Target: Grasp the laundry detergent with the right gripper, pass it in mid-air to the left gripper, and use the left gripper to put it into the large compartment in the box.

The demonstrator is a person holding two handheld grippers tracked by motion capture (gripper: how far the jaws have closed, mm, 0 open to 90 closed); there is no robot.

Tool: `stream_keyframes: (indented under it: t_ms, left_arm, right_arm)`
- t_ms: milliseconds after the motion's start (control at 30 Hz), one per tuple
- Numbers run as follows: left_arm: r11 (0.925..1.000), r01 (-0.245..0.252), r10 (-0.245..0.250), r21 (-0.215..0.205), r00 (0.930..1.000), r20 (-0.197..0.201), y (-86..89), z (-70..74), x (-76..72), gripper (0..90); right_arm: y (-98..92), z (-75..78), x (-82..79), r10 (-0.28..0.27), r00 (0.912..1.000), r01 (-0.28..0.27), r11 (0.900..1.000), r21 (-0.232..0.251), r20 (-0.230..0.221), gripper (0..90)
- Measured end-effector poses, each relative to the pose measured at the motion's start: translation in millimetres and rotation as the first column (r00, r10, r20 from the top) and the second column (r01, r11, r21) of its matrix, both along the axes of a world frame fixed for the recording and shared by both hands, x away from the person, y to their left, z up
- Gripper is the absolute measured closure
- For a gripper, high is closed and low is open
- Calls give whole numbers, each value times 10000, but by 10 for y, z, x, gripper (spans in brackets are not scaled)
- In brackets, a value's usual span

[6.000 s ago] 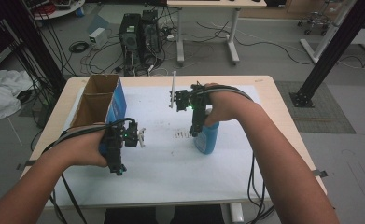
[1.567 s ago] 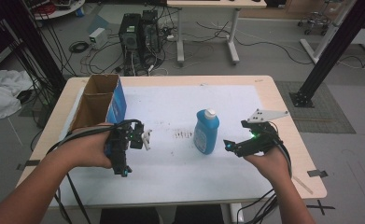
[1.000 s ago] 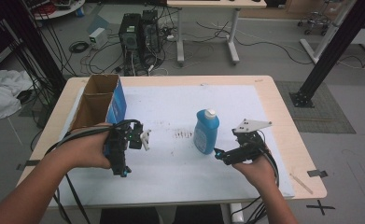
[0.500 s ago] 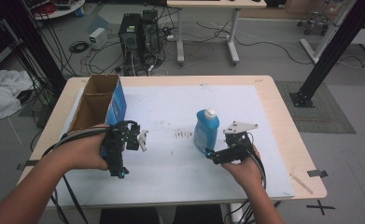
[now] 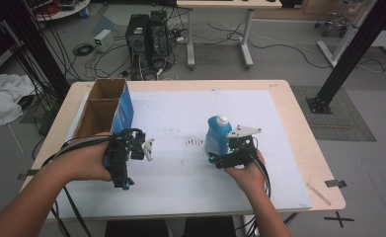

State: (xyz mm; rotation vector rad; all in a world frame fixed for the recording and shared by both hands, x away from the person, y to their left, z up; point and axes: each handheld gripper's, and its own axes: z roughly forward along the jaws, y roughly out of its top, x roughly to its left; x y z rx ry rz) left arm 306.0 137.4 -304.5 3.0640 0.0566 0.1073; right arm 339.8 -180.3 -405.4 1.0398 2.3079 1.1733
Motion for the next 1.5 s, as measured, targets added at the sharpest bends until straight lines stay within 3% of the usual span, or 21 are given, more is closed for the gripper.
stream_keyframes:
  t_ms: [200, 500, 700, 767, 1500]
  left_arm:
    - [10000, -72, 72, 5, 10000, -21, 28, -11, 3, 17]
    - [10000, -79, 79, -7, 10000, -25, 35, -19, 8, 17]
    - [10000, -95, 95, 0, 10000, -15, 39, -22, 17, 17]
    - [10000, -86, 86, -8, 10000, -18, 40, -28, 19, 17]
    - [9999, -134, 135, 74, 9999, -69, 29, -65, 26, 17]
  right_arm:
    - [25, -35, 21, -287, 9992, 284, 9996, 94, 287, 9]
    - [28, -90, 58, -708, 9965, 681, 9958, 619, 439, 34]
    - [62, -103, 69, -754, 9960, 726, 9957, 569, 476, 54]
    - [69, -104, 68, -831, 9949, 799, 9952, 566, 577, 138]
    - [88, -121, 90, -1153, 9906, 1113, 9922, 559, 733, 163]
